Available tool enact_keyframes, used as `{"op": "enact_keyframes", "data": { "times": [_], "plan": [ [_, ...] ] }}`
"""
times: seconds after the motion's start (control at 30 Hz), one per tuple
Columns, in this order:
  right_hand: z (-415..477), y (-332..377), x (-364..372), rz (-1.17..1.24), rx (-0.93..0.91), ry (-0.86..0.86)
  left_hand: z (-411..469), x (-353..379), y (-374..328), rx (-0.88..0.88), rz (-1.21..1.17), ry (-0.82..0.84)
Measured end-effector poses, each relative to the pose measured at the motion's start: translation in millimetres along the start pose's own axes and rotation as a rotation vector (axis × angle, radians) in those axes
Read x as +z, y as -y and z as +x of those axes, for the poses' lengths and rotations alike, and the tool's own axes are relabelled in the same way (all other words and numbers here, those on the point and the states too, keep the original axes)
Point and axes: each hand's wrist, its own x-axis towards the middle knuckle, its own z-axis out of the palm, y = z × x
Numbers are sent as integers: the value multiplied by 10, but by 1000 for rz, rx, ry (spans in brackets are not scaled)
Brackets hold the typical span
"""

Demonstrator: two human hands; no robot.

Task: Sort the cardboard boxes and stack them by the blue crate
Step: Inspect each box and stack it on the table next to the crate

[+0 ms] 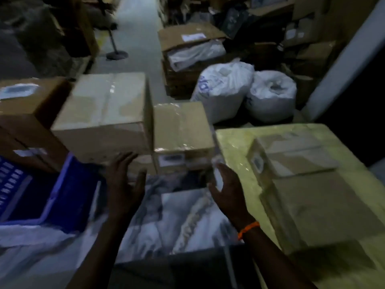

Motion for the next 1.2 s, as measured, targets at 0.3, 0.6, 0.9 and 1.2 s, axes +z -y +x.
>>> {"op": "enact_keyframes", "data": {
  "times": [0.3,0.6,0.9,1.2],
  "plan": [
    [-1309,-1660,-1319,-647,567,145,-936,1532,-1498,308,-350,677],
    [-2535,-2473,-1807,-503,545,-169,-1442,2237,-2142,327,-355,1012],
    [-2636,-2571,-2063,-53,878,-433,-1975,2903,-2617,-181,-351,1345],
    [-2582,-2116,-2138,483,971,-540,-1797,2410,-2564,-371,-408,1189]
  ]
}}
